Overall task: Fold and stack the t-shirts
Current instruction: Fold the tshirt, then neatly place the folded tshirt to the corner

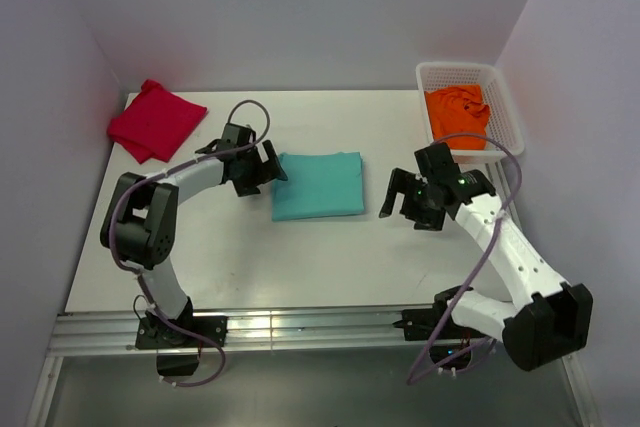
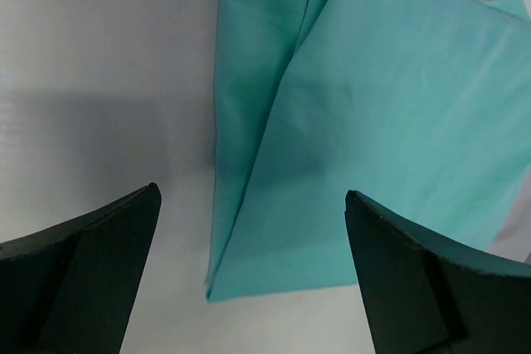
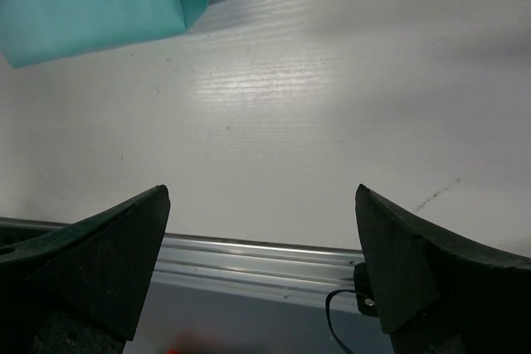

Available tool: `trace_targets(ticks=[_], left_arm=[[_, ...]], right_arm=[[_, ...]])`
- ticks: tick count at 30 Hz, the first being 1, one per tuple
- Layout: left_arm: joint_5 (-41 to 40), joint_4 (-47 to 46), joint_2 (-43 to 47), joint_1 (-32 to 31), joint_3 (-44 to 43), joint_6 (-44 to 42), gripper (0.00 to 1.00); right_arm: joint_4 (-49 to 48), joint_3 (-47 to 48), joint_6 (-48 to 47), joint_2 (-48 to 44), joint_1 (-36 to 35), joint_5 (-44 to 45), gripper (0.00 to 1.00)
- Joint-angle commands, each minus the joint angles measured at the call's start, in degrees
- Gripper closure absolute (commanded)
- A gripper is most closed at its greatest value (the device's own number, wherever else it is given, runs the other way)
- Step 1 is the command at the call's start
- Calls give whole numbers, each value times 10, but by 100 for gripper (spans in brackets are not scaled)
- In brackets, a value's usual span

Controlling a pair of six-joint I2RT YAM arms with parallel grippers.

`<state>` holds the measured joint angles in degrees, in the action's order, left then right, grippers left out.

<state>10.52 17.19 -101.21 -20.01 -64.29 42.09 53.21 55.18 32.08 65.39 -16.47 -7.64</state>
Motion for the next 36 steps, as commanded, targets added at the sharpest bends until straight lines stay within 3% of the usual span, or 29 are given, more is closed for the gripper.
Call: trace_targets(ticks=[1, 6, 12, 13, 15, 17, 18, 20, 21, 29, 36], left_arm=[[30, -74, -21, -1, 0, -26, 1], [42, -109, -71, -1, -7, -17, 2], [56, -131, -120, -2, -14, 0, 23], [61, -134, -124, -3, -18, 2, 32], [63, -138, -133, -3, -20, 2, 39], [64, -134, -141, -4, -24, -1, 54], [63, -132, -145, -4, -30, -2, 69], [62, -121, -150, -4, -38, -5, 84], [62, -117, -153, -4, -47, -7, 99], [37, -14, -145, 1, -163, -53, 100], [6, 141, -202, 47, -416, -111, 100]], right_arm=[[64, 23, -1, -43, -1, 32, 0], [110, 30, 1, -84, 0, 57, 0], [135, 20, 15, -119, 0, 65, 0], [141, 23, 18, -120, 0, 68, 0], [152, 29, 23, -122, 0, 69, 0], [155, 36, 26, -127, 1, 72, 0], [159, 38, 26, -129, 0, 72, 0], [162, 42, 30, -133, 1, 71, 0], [163, 43, 32, -134, 0, 71, 0], [164, 35, 46, -150, 0, 68, 0], [168, 25, 47, -156, 0, 68, 0]])
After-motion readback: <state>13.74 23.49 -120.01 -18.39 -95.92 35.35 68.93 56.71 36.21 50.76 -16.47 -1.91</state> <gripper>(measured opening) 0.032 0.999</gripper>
